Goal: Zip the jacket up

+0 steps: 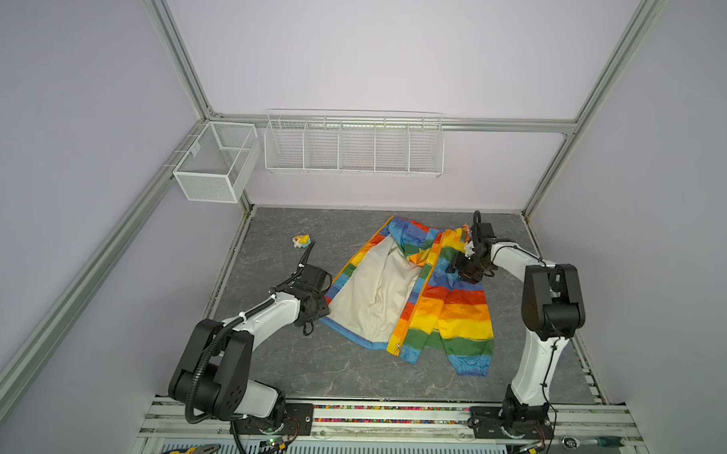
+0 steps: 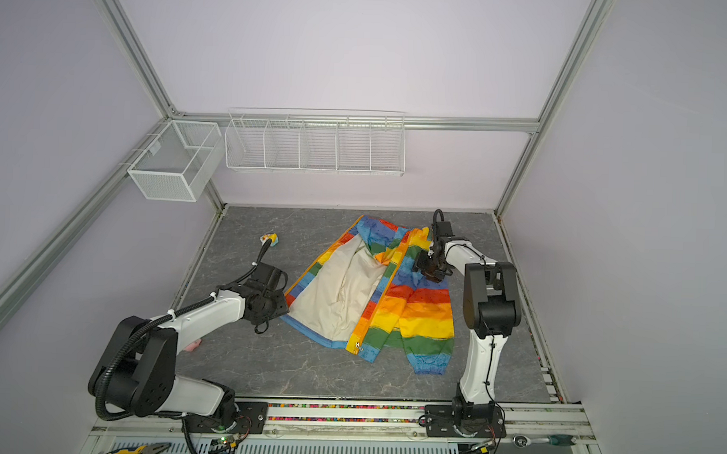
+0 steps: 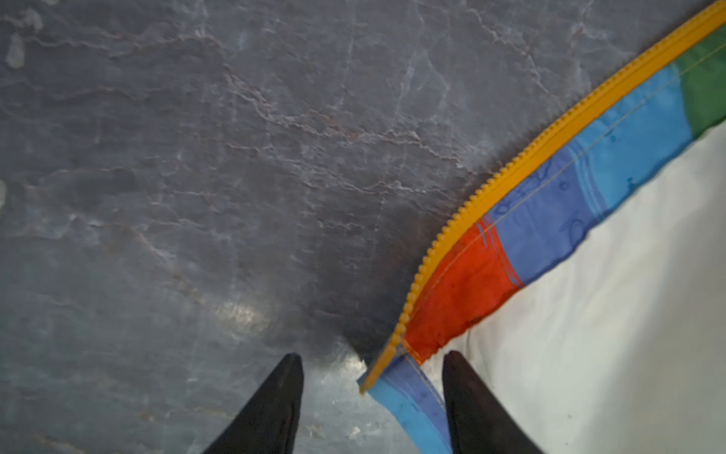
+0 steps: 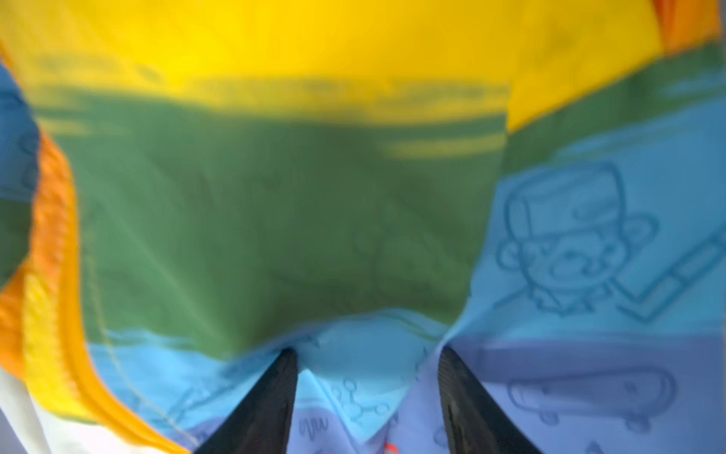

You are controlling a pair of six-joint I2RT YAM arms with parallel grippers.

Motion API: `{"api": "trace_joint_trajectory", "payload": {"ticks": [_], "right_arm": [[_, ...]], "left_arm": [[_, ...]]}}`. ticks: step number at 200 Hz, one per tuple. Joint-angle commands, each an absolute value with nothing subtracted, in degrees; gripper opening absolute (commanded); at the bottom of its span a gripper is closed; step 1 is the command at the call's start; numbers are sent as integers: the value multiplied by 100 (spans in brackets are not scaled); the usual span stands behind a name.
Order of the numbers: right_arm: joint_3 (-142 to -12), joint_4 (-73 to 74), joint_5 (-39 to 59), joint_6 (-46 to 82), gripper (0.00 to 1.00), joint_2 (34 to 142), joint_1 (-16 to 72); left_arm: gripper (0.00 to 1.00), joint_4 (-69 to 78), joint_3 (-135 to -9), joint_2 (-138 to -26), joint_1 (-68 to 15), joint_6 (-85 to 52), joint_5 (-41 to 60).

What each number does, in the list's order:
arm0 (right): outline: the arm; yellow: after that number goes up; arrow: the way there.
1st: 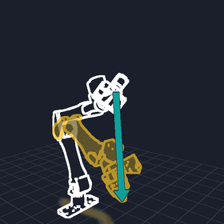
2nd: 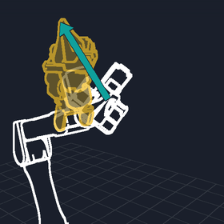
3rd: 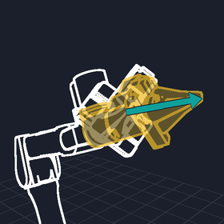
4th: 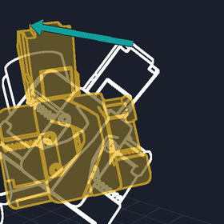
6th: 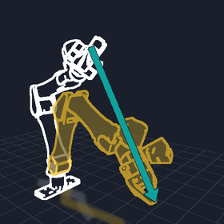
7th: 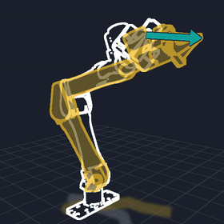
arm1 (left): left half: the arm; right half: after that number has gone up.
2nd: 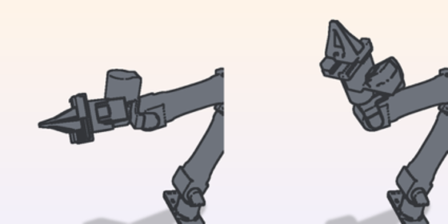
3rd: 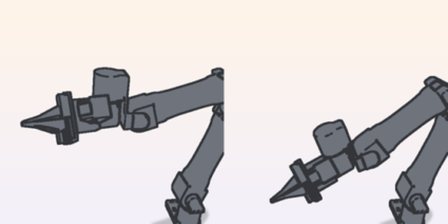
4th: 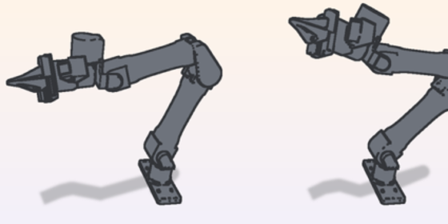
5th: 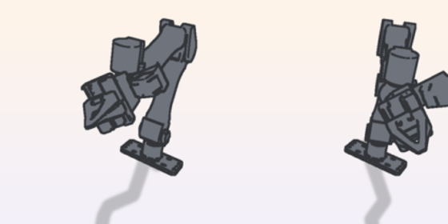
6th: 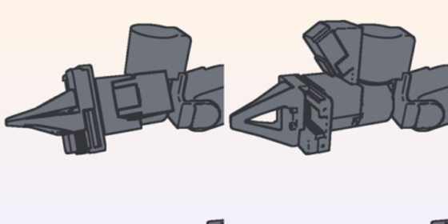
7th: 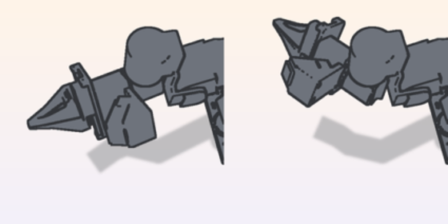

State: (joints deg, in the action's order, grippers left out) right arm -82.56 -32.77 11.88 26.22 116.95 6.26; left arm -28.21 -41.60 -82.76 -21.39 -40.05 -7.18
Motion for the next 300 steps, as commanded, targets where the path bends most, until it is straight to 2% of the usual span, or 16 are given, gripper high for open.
{"api": "trace_joint_trajectory", "payload": {"ticks": [1,40,81,125,140,159,167,178,200,244,288,300], "right_arm": [[-8561,-3526,1274,2522,60,11912,580],[-9087,-3781,1331,2470,60,12220,562],[-9155,-3817,1490,2513,60,12227,562],[-8705,-3702,1573,2580,64,11726,545],[-8545,-3661,1582,2609,64,11487,536],[-8391,-3622,1633,2644,65,11166,536],[-8343,-3621,1667,2654,65,11043,536],[-8298,-3638,1704,2663,65,10904,545],[-8203,-3687,1749,2663,65,10629,562],[-8044,-3735,1810,2670,66,10211,589],[-7768,-3694,1914,2698,65,10015,732],[-7659,-3627,1952,2731,65,9984,796]], "left_arm": [[52,-2589,-4057,-8312,-2123,-3960,-601],[40,-2445,-4059,-8440,-2121,-3817,-551],[33,-2303,-4073,-8618,-2126,-3762,-591],[12,-2242,-4092,-8569,-2127,-3767,-563],[16,-2241,-4046,-8455,-2125,-3788,-601],[39,-2250,-3983,-8327,-2120,-3848,-725],[45,-2250,-3966,-8298,-2127,-3868,-777],[48,-2233,-3972,-8296,-2126,-3878,-844],[48,-2182,-4007,-8354,-2124,-3902,-944],[31,-2054,-4135,-8498,-2127,-3831,-921],[0,-2064,-4294,-8350,-2128,-3574,-575],[0,-2109,-4347,-8215,-2165,-3469,-444]]}}
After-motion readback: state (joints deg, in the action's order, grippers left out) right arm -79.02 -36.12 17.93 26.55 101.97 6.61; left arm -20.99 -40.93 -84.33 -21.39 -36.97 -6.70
